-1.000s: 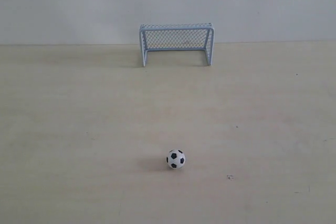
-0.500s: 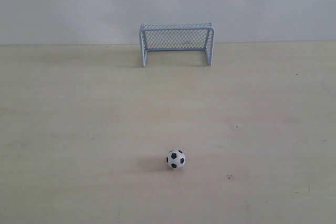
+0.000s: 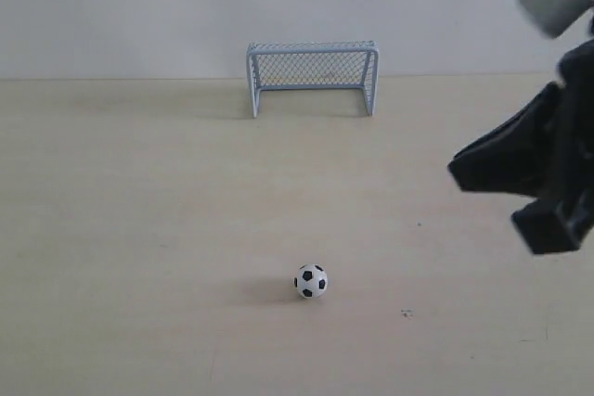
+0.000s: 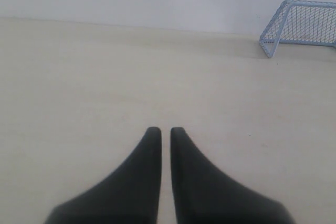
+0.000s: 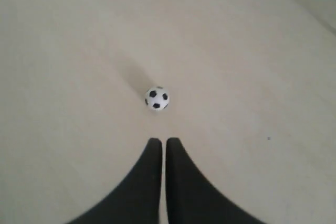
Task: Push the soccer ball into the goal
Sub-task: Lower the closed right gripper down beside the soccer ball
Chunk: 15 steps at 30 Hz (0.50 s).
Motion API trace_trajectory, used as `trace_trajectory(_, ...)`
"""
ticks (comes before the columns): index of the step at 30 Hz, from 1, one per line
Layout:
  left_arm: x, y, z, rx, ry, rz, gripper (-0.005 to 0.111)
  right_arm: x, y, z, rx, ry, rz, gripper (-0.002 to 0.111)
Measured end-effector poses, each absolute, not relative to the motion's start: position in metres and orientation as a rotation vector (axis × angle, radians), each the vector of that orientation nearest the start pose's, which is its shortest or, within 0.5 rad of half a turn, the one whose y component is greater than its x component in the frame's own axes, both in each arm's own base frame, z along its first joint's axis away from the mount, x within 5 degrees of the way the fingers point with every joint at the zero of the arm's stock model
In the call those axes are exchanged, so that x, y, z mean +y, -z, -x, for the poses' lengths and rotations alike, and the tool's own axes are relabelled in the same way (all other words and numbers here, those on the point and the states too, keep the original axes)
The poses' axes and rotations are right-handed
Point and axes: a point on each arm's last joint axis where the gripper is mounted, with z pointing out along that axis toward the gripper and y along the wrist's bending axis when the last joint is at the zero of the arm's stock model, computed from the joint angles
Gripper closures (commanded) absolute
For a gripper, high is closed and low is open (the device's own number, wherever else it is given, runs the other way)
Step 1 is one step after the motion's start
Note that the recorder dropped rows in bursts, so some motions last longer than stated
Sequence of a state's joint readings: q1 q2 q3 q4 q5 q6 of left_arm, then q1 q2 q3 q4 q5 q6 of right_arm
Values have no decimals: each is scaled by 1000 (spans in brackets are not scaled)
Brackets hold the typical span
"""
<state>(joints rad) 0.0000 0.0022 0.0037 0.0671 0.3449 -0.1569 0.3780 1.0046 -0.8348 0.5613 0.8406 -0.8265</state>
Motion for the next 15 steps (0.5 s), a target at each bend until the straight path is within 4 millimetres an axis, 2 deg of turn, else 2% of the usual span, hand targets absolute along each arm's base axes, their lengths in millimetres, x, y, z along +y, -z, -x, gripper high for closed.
trace_trajectory(4, 2, -181, -54, 1831, 45, 102, 100, 132, -296, -178, 2183, -428, 1262, 108)
trace_trajectory(11, 2, -181, -54, 1831, 45, 102, 100, 186, -271, -199, 2231, -368, 1531, 108)
trace_trajectory(15, 2, -181, -54, 1831, 45, 102, 100, 205, -255, -208, 2254, -334, 1637, 108)
